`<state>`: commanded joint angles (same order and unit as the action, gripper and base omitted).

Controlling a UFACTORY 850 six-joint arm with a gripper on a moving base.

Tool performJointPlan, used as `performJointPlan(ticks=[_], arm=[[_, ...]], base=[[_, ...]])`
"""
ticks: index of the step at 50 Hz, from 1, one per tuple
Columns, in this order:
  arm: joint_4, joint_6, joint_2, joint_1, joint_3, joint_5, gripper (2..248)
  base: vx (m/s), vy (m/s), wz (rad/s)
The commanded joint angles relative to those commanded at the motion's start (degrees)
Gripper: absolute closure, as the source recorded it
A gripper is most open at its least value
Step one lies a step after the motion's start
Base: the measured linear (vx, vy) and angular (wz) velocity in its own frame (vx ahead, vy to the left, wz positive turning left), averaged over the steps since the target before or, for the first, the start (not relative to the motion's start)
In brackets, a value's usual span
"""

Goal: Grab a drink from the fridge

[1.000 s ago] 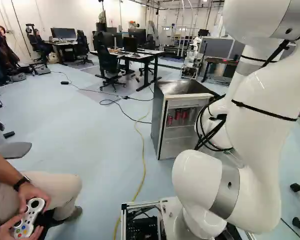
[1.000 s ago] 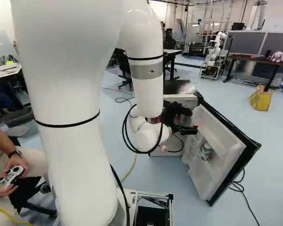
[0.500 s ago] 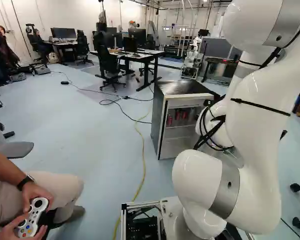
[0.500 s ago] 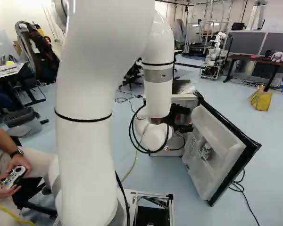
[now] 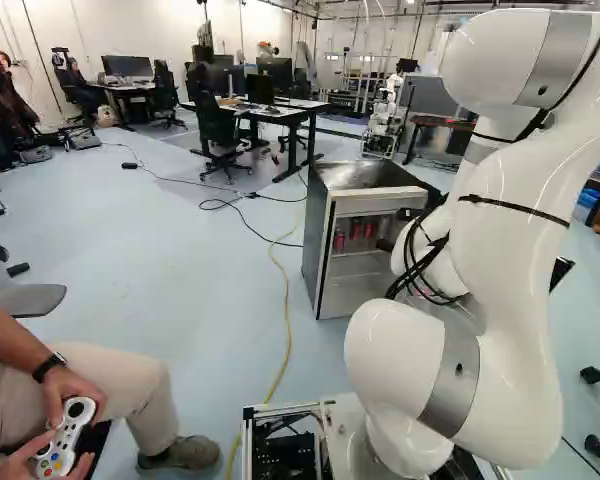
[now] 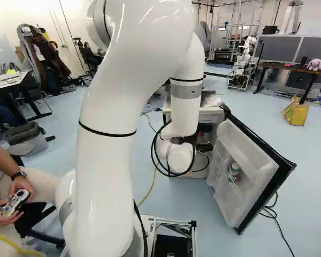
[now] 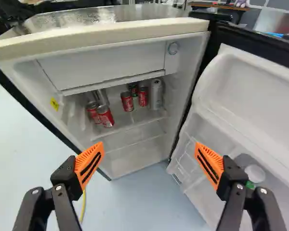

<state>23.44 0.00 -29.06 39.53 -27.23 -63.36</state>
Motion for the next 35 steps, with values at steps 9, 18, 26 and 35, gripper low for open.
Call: performJointPlan(ticks=[9, 18, 26, 35], arm=[[1.2, 0.0, -1.9, 0.0, -0.8, 0.0, 3], [2.9, 0.0, -3.8, 0.0, -1.7, 0.0, 3], [4.8, 0.0, -5.8, -0.2, -2.8, 0.0, 3], [6.5, 0.0, -8.1, -0.6, -4.4, 0.0, 3]], base=[[0.0, 0.0, 0.0], [0.0, 0.0, 0.0], [0.0, 0.0, 0.0], [0.0, 0.0, 0.0]])
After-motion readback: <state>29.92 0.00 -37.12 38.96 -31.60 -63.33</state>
